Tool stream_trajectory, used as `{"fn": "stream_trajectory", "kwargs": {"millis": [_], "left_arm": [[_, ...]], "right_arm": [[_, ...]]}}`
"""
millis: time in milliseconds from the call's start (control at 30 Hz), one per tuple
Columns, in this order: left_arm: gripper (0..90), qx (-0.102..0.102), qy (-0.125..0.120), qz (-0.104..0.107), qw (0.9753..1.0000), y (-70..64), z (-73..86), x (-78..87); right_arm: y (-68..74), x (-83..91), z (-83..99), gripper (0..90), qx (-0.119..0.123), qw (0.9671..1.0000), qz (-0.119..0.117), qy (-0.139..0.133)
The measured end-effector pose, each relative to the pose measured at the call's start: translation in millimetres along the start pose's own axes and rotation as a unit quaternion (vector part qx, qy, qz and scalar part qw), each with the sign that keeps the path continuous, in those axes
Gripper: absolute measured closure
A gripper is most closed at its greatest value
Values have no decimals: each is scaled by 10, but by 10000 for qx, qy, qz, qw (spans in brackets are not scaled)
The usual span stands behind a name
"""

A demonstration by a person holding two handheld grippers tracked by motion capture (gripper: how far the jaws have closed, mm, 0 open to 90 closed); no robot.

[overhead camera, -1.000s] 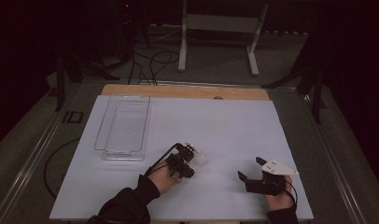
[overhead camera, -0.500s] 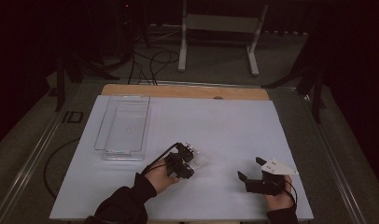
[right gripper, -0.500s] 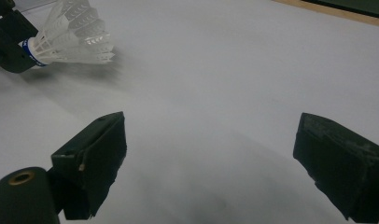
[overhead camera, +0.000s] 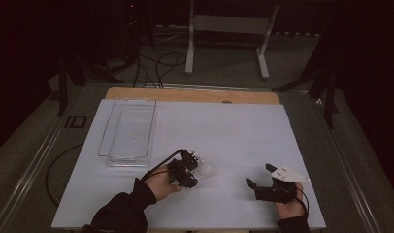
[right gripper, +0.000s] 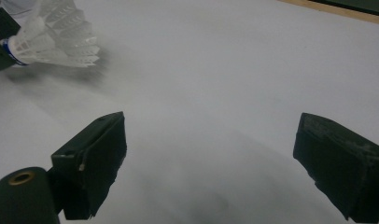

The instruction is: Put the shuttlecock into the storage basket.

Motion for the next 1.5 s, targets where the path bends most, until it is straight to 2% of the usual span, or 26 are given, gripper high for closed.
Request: {"fn": "stream_trajectory", "kwargs": {"millis": [167, 233, 500, 800, 967, 1233, 1367, 1500], "left_arm": [[662, -58, 7, 16, 10000, -2, 23, 49], [662, -139, 18, 92, 9999, -12, 42, 91], [662, -340, 146, 40, 9993, -4, 131, 154], [662, -437, 189, -48, 9989, -3, 201, 233], [662, -479, 123, -99, 9987, -17, 220, 323], [662, -554, 173, -92, 9983, 12, 258, 440], [662, -591, 154, -6, 9981, 28, 272, 498], [662, -534, 151, 21, 9985, 54, 289, 520]], "right_arm": [[4, -1, -1, 93, -4, 10000, -6, 4], [5, 0, -2, 93, -6, 10000, -11, -2], [4, -2, -1, 93, -8, 10000, -25, -1], [11, -12, 2, 93, 39, 10000, -56, 11], [8, -5, 1, 93, 27, 10000, -51, 3], [16, -2, -4, 93, 28, 10000, -54, -6], [14, -4, -3, 93, 23, 10000, -67, -13], [18, -4, -7, 93, 47, 10000, -64, -28]]}}
Point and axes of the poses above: each handheld gripper's, and its own axes: x roughly backward along the jaws, z roughly out of its underside, y roughly to its left, the point moved 5 cm from there along -x, roughly forward along the jaws, and after that the axes turned 9 degrees about y, right-handed, at the moved point
